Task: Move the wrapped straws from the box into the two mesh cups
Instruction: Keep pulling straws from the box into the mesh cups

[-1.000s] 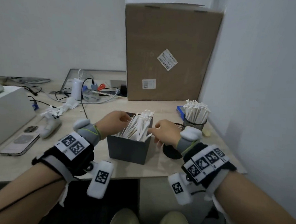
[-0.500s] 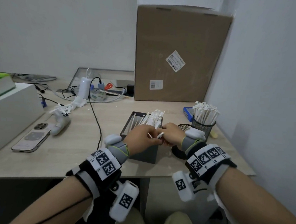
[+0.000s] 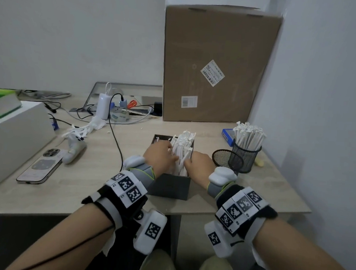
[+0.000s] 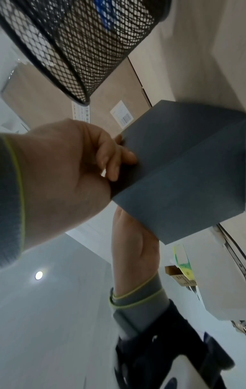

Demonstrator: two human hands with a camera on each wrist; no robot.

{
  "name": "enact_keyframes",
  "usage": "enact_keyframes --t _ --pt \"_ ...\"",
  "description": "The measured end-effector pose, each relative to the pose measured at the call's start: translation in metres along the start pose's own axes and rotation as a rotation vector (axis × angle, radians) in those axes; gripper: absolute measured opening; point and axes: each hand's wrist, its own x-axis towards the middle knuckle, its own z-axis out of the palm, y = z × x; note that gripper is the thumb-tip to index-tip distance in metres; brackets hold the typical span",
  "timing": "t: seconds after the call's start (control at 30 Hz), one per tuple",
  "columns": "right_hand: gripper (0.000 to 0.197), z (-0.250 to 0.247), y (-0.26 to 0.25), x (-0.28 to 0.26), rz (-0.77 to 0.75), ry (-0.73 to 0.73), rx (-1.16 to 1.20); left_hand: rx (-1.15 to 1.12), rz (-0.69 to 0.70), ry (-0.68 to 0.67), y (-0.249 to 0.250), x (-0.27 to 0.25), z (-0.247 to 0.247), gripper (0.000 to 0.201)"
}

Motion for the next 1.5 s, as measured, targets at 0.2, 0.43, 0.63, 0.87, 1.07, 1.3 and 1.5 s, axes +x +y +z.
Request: enact_keyframes --t 0.2,0.43,0.63,0.87,1.07,1.3,1.5 --pt "0.026 0.01 0.006 -0.005 -0.076 0.12 -0.059 -0.018 -0.047 -0.017 0.008 -0.005 0.01 0.068" --pt "0.026 0.016 0.01 -0.001 -0.08 0.188 0.012 -0.157 -0.088 0.128 0.01 0.001 0.024 0.069" --pt "0.027 0.017 0.011 -0.003 -0.113 0.194 0.004 -0.106 -0.036 0.116 -0.001 0.006 0.028 0.051" --pt "0.029 0.016 0.009 -0.006 -0.114 0.207 0.008 -0.256 -0.047 0.075 -0.004 0.011 0.023 0.04" --pt "0.026 0.016 0.01 -0.006 -0.122 0.191 0.0 -0.401 -0.048 0.064 -0.005 0.006 0.02 0.034" --pt "0.027 0.015 0.01 -0.004 -0.119 0.172 0.0 -0.557 -0.055 0.202 -0.005 0.0 0.015 0.028" --pt "0.028 0.015 0.01 0.001 -0.097 0.145 0.021 -0.666 -0.037 0.2 -0.004 -0.001 0.012 0.025"
